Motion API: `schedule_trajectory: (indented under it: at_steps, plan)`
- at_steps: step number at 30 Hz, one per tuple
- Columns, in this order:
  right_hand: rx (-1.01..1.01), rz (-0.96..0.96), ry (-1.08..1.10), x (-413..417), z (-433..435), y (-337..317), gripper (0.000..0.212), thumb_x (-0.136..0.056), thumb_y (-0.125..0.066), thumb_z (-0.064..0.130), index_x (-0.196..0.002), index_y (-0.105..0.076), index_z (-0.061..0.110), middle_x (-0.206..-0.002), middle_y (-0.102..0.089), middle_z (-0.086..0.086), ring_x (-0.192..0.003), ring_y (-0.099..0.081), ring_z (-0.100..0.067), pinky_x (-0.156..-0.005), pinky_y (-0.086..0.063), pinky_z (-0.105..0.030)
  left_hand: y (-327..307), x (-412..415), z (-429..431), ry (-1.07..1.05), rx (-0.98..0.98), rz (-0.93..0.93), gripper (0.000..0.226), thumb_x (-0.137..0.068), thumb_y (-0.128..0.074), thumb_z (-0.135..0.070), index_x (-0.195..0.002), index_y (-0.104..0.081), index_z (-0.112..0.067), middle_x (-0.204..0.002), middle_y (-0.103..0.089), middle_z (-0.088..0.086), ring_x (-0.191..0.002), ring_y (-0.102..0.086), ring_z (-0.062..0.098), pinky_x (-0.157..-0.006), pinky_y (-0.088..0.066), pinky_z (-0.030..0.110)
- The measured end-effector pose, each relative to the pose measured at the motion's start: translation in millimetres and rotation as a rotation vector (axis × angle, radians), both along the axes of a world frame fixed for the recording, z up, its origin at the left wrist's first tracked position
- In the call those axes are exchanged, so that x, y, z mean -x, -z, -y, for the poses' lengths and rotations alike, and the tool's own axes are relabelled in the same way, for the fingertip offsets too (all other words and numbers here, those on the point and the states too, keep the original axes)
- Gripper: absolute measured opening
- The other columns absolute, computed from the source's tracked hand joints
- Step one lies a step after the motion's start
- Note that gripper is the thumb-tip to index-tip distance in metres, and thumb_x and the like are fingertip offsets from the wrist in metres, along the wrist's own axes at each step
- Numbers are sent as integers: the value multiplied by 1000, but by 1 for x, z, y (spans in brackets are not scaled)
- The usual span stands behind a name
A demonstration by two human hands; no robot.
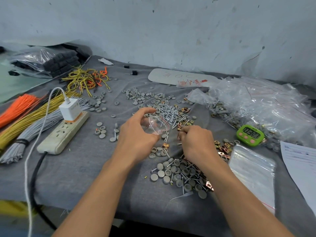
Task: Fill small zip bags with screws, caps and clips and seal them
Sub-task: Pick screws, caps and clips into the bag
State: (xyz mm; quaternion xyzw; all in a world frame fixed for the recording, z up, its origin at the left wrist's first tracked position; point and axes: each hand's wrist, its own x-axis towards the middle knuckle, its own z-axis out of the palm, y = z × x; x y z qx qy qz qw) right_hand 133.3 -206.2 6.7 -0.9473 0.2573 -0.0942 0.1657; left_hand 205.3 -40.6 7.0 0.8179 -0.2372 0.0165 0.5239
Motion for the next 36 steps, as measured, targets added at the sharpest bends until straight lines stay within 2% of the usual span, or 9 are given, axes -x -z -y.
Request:
schedule_trajectory:
  at_steps: [4, 9, 14, 18, 25, 27, 29, 33, 36]
  plan:
    - [141, -65, 16, -1, -5, 6, 12, -99, -59, 27, -107, -67, 26, -101, -71, 3, -99, -62, -22, -101, -32, -39, 0, 2, 0, 4, 1, 3, 66, -76, -83, -15, -121, -57, -56, -115, -68, -14, -46, -56, -3, -45, -42, 13]
    - [156, 63, -93, -7, -16, 5, 29, -88, -70, 14, -109, -72, 36, -109, -65, 5, -114, -51, -22, -99, -31, -38, -1, 1, -1, -6, -12, 17, 64, -75, -84, -21, -120, -56, -57, -109, -70, -15, -52, -57, 0, -50, -43, 14]
    - [63, -170, -263, -10, -23, 0, 37, -90, -65, 6, -114, -73, 34, -114, -71, 3, -113, -62, -20, -108, -43, -37, 0, -1, -2, -8, -9, 11, 65, -74, -82, -19, -120, -57, -56, -108, -71, -15, -55, -59, 1, -52, -45, 15]
    - [-7, -107, -186, -7, -17, 2, 13, -95, -60, 15, -93, -60, 29, -105, -70, -3, -108, -60, -31, -94, -50, -38, 1, -1, -3, -18, -6, 6, 65, -75, -81, -17, -120, -57, -56, -106, -71, -14, -53, -57, 0, -50, -42, 12]
    - [-171, 49, -96, 5, 14, -1, 24, -99, -61, 21, -86, -73, 38, -90, -74, 13, -69, -63, -11, -64, -49, -25, 0, -1, -4, -2, -3, 1, 67, -77, -81, -12, -121, -56, -56, -110, -70, -13, -45, -55, 0, -45, -42, 14]
    - [-127, 56, -49, 14, 22, -4, 24, -99, -61, 22, -108, -76, 39, -108, -75, 12, -80, -68, -13, -79, -58, -32, 0, 0, -3, 3, -12, 12, 67, -76, -81, -12, -120, -56, -57, -109, -70, -14, -45, -57, 1, -44, -43, 13]
    - [-18, 27, 53, 25, 34, -8, 28, -96, -62, 21, -112, -75, 40, -111, -76, 7, -93, -71, -20, -89, -59, -40, 0, 1, -2, 5, -23, 23, 67, -76, -82, -13, -120, -56, -57, -107, -69, -16, -51, -61, 0, -47, -44, 12]
    - [88, -201, 146, 42, 53, -8, 20, -89, -66, 20, -101, -78, 30, -103, -76, -4, -84, -65, -26, -75, -56, -32, 0, 4, 2, 9, -47, 34, 67, -75, -80, -13, -123, -56, -55, -108, -67, -18, -78, -64, -10, -58, -40, -1]
    - [73, -278, 43, 43, 55, -4, 24, -91, -65, 17, -109, -75, 29, -110, -73, 1, -97, -66, -24, -82, -54, -30, -1, 7, 5, 33, -52, 18, 68, -77, -78, -10, -124, -55, -54, -109, -64, -19, -75, -64, -9, -54, -48, 10]
